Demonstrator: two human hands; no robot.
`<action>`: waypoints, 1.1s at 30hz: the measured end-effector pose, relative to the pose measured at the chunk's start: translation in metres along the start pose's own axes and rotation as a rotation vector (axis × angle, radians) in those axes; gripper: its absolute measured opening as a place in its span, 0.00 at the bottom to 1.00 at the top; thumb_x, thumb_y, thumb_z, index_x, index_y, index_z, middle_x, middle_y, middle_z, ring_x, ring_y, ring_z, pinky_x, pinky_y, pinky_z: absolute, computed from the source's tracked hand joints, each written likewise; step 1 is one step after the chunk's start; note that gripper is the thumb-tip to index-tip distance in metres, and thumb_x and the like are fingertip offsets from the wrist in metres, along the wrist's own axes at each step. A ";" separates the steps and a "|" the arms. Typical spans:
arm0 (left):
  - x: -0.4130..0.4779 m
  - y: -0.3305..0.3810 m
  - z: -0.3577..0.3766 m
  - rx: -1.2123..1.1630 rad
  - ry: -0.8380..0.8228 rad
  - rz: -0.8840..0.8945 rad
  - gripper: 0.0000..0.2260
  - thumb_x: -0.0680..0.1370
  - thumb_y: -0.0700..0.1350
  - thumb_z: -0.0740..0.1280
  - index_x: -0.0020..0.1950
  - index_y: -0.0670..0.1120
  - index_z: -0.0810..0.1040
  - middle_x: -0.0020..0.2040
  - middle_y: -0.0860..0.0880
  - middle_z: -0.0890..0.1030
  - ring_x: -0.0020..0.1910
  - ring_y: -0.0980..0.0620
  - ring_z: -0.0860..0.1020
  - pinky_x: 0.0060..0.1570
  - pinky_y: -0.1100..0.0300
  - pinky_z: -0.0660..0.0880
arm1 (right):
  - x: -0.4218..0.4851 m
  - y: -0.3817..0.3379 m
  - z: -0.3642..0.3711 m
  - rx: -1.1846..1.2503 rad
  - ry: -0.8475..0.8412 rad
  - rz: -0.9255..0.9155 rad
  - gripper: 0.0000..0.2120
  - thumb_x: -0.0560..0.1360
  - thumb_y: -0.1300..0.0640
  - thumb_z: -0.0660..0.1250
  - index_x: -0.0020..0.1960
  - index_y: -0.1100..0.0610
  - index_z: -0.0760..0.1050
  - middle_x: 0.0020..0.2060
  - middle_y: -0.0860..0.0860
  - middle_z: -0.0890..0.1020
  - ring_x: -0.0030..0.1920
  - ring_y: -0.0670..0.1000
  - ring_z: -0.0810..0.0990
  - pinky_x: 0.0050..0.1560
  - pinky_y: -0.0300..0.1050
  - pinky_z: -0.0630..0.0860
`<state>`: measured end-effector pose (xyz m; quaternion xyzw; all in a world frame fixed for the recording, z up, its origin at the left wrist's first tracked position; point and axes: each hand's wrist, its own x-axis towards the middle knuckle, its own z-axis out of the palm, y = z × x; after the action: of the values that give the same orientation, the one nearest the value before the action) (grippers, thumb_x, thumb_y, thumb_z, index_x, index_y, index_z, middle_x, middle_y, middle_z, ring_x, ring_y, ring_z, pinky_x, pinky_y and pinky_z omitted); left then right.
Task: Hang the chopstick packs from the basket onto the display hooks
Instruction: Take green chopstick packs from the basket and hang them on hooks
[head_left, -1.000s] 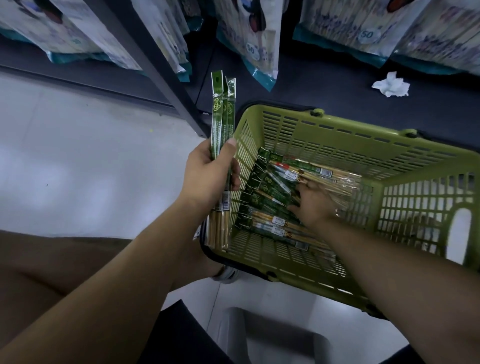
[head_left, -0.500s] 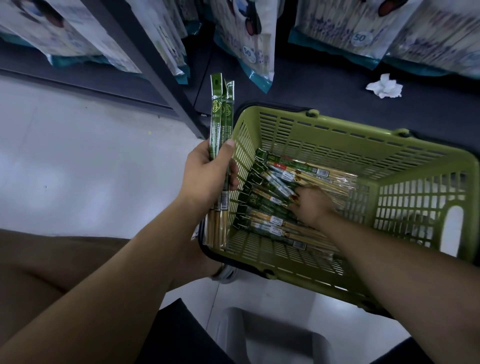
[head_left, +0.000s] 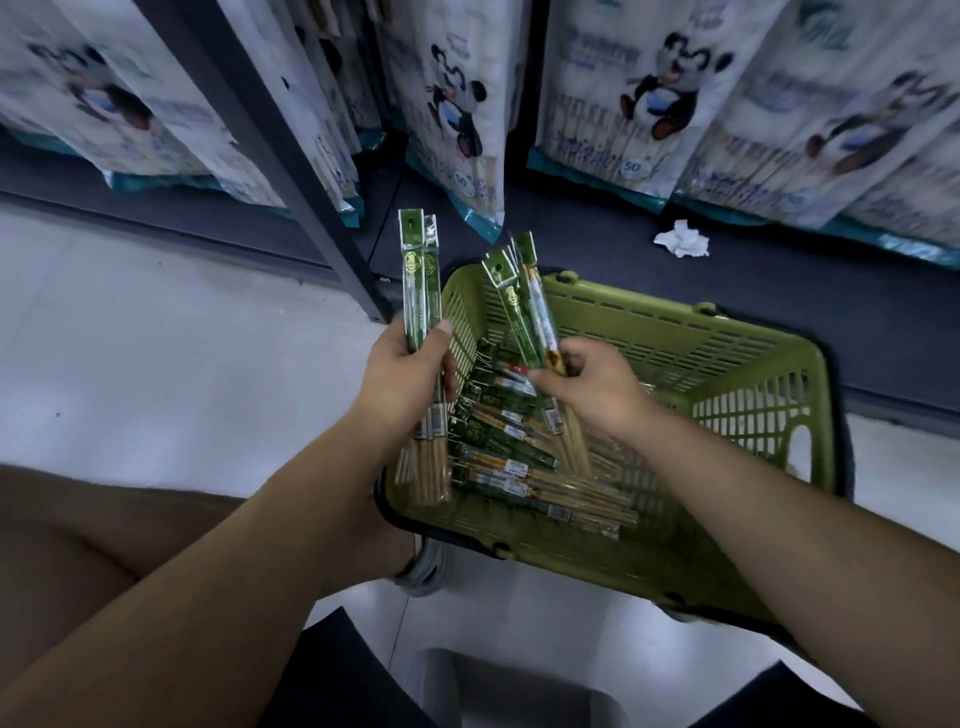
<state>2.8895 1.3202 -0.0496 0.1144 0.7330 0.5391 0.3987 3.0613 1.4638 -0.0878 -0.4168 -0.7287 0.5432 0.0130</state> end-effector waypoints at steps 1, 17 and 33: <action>-0.002 0.000 0.004 -0.017 -0.012 -0.031 0.07 0.84 0.48 0.65 0.52 0.45 0.74 0.32 0.52 0.80 0.32 0.53 0.80 0.33 0.59 0.80 | -0.004 -0.014 -0.002 0.055 -0.006 -0.009 0.12 0.75 0.55 0.76 0.42 0.60 0.76 0.29 0.48 0.80 0.28 0.41 0.77 0.31 0.36 0.72; -0.051 0.076 0.052 -0.238 -0.242 0.036 0.27 0.78 0.57 0.70 0.71 0.43 0.73 0.66 0.41 0.81 0.66 0.42 0.79 0.69 0.43 0.74 | -0.078 -0.118 -0.043 -0.518 0.263 -0.319 0.16 0.79 0.40 0.64 0.59 0.48 0.78 0.48 0.49 0.67 0.53 0.49 0.63 0.52 0.46 0.67; -0.105 0.171 0.059 0.121 -0.374 0.501 0.44 0.73 0.68 0.72 0.81 0.49 0.62 0.79 0.48 0.69 0.77 0.50 0.67 0.76 0.44 0.66 | -0.128 -0.215 -0.133 0.343 0.506 -0.450 0.06 0.81 0.51 0.69 0.45 0.51 0.79 0.32 0.46 0.77 0.32 0.48 0.75 0.31 0.41 0.75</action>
<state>2.9546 1.3661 0.1438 0.4121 0.6266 0.5456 0.3739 3.0802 1.4749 0.1951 -0.3591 -0.6744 0.5208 0.3810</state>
